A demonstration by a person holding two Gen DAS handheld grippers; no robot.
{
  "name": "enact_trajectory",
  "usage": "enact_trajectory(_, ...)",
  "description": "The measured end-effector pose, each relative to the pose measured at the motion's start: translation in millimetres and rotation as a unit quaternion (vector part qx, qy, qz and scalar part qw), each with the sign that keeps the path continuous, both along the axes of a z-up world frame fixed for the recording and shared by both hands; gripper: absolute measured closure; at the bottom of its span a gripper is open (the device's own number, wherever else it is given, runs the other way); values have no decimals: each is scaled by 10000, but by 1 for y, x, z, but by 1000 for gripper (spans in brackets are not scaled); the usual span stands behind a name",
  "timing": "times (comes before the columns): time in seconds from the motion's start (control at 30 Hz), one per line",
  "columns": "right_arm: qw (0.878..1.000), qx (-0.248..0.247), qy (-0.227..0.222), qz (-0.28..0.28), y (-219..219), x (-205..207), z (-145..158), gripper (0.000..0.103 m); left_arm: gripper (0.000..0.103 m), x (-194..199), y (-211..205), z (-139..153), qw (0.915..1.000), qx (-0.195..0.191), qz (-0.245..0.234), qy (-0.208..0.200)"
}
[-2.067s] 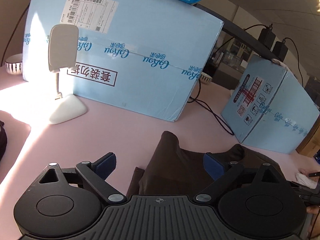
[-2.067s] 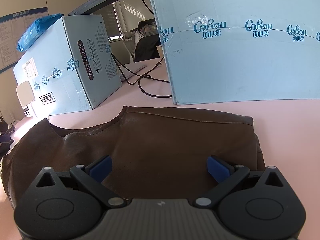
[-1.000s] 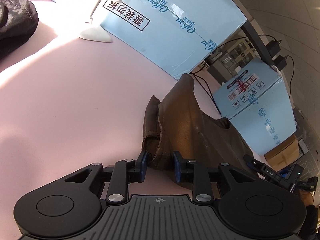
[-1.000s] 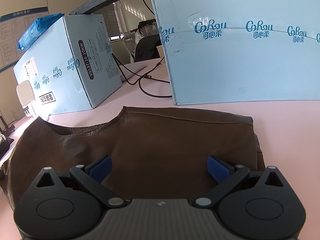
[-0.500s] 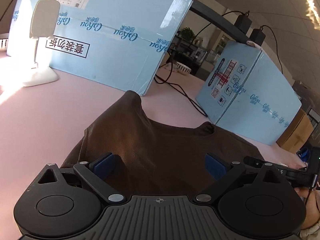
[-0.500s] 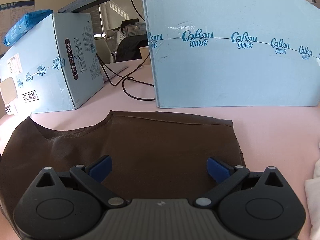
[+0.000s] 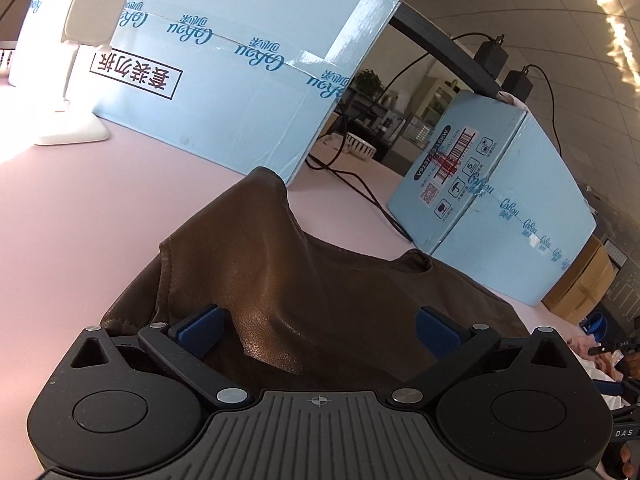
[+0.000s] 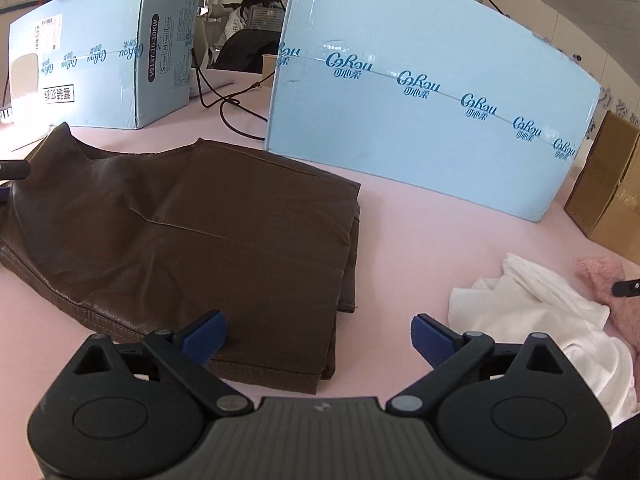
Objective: Fold clothes
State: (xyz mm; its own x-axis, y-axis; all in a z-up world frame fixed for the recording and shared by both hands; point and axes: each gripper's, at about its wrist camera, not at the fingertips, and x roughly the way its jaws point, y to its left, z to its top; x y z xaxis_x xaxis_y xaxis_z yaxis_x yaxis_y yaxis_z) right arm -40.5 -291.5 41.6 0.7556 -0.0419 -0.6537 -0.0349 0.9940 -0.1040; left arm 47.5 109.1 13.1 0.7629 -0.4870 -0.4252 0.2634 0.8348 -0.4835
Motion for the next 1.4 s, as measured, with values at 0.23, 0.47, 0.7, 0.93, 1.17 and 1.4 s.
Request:
enact_trajectory(0.23,9942,1055,190,20,-16,5,-7,63,0,1,9,1,9995,-317,-81,16)
enact_trajectory(0.47,9969,771,-128,61,-13,-9,0,81,0,3,11,1,9992,-368,-136,22)
enact_trajectory(0.7,9922,1238,-151,33,-31,-12,-9,81,0,3,14,1,9990,-408,-201,29)
enact_trajectory(0.93,9874,1566,-224,60,-60,-16,-9,33,0,1,15,1,9990,-418,-184,14)
enact_trajectory(1.17,9734,2137,-823,-92,-83,-2,25,24,0,2,15,1,9990,-398,-190,12)
enact_trajectory(1.4,9415,3159,81,-1171,-110,59,-15,70,0,4,14,3,9986,-491,-217,18)
